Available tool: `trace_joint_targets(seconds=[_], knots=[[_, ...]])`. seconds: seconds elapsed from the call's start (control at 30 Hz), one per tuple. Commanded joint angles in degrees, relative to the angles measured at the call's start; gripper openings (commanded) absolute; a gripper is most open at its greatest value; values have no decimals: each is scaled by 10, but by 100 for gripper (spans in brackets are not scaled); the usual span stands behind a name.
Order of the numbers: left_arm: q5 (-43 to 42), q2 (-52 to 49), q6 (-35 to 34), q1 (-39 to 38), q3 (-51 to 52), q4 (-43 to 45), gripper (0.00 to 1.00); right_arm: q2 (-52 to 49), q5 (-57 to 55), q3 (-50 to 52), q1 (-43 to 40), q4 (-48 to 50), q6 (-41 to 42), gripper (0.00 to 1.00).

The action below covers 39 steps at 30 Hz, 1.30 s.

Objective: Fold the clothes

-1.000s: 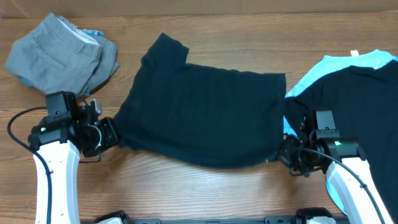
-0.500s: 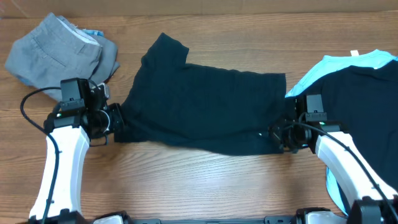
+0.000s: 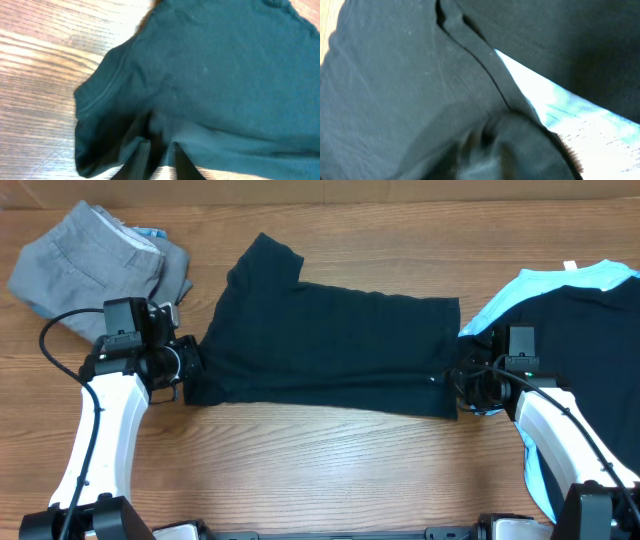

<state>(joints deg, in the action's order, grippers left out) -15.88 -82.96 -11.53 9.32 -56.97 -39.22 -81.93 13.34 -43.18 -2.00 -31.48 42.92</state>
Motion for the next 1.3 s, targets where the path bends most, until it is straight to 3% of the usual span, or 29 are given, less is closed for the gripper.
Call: trace_joint_targets(seconds=[0.0,0.07,0.3,0.47,0.73,0.93,1.0,1.07,1.13,1.2,1.27], knots=[[-4,-3,4,-8,-10,3,56,1,16,-12,-2,3,-38,76],[0,-3,11,-7,-10,-2,67,1,20,-12,-3,-5,-68,82],[34,-3,28,-6,-10,-79,74,12,20,-16,-3,-66,-147,83],[44,-3,38,-8,12,-109,81,15,17,-14,-3,-135,-153,82],[36,-11,17,-7,119,21,88,14,18,17,-3,-120,-149,76],[29,-52,18,-7,136,57,81,14,18,19,-3,-113,-149,77],[32,-71,21,-7,136,67,76,14,18,19,-3,-113,-149,77],[32,-89,21,-7,136,80,64,14,18,19,-3,-113,-149,77],[32,-104,21,-7,136,85,37,14,18,19,-3,-113,-149,77],[32,-114,18,-4,136,80,4,14,18,19,-3,-115,-149,77],[32,-114,-2,4,136,56,4,15,18,19,-3,-118,-149,77]])
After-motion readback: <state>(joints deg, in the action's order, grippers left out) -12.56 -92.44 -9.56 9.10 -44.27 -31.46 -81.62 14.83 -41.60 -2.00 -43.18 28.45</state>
